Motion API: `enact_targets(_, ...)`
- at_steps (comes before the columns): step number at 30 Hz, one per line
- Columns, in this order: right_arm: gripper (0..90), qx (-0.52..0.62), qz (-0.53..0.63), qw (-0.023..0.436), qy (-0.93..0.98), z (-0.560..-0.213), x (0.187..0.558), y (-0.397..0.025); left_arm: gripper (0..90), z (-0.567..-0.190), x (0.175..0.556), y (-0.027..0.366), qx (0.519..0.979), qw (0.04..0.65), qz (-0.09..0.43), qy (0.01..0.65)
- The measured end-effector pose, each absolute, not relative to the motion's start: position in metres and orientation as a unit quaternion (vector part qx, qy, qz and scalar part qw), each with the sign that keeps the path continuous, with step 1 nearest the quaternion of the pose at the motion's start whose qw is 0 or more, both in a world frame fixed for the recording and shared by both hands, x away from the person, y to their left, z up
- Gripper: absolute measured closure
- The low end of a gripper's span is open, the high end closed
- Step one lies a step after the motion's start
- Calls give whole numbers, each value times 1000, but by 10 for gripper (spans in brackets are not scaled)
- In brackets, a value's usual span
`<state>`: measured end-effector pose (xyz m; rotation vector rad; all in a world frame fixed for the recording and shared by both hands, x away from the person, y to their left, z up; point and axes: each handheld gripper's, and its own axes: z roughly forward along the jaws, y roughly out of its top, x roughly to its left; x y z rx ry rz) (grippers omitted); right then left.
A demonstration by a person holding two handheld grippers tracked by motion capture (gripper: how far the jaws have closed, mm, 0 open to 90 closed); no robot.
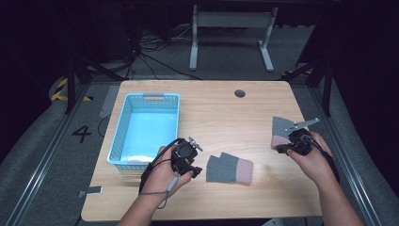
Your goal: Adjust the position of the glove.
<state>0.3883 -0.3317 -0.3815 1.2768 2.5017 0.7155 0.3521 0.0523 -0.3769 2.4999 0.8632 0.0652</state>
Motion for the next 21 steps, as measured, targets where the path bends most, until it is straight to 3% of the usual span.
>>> enact_targets(11,900,429,255,107,860,-380,382,-328,639,-378,356,54,918,249,15,309)
enact_targets(14,900,416,258,100,866,-380,379,-323,774,-378,355,54,913,277,15,298)
enact_targets(21,900,392,261,89,878,-377,369,-308,896,-372,353,52,913,292,10,285)
